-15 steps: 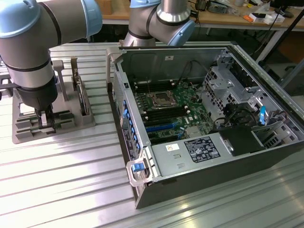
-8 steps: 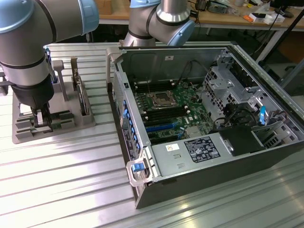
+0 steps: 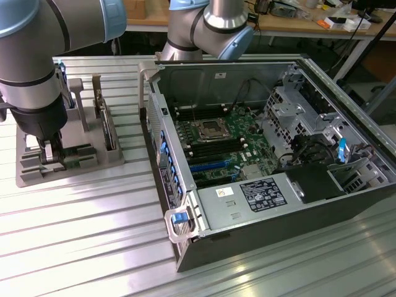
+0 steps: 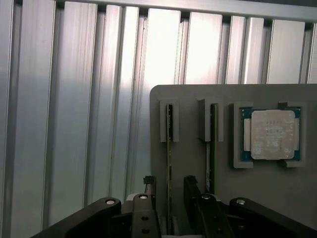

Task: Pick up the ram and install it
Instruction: 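Pick up the ram and move it above insertion slot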

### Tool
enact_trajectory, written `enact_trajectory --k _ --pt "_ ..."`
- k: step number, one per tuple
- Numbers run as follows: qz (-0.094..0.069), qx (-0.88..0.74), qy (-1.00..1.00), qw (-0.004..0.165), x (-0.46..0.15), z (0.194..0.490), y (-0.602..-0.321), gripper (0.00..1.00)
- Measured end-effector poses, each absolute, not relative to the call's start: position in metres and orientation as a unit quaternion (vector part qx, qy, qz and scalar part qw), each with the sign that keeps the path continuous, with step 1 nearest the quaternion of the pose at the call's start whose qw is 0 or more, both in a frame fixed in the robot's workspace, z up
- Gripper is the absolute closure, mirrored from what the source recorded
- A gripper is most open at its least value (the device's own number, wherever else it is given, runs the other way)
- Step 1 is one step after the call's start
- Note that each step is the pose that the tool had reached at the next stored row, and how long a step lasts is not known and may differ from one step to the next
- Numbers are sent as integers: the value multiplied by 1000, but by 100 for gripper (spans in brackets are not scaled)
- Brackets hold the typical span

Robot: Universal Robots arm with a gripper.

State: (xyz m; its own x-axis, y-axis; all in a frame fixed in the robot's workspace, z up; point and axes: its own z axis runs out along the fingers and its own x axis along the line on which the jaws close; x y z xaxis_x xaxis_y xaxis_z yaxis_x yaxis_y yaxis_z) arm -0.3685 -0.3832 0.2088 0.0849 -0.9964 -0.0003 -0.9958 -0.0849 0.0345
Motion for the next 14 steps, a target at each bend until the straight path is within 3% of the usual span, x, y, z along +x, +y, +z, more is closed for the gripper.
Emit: enact_trajectory --k 5,7,8,14 --pt "-12 736 -676 13 -369 209 -383 64" --pt "-12 736 -676 13 -369 209 -383 84" --pt "-12 736 -676 13 -369 209 -383 88" --pt "-12 736 -676 13 -369 209 -383 88"
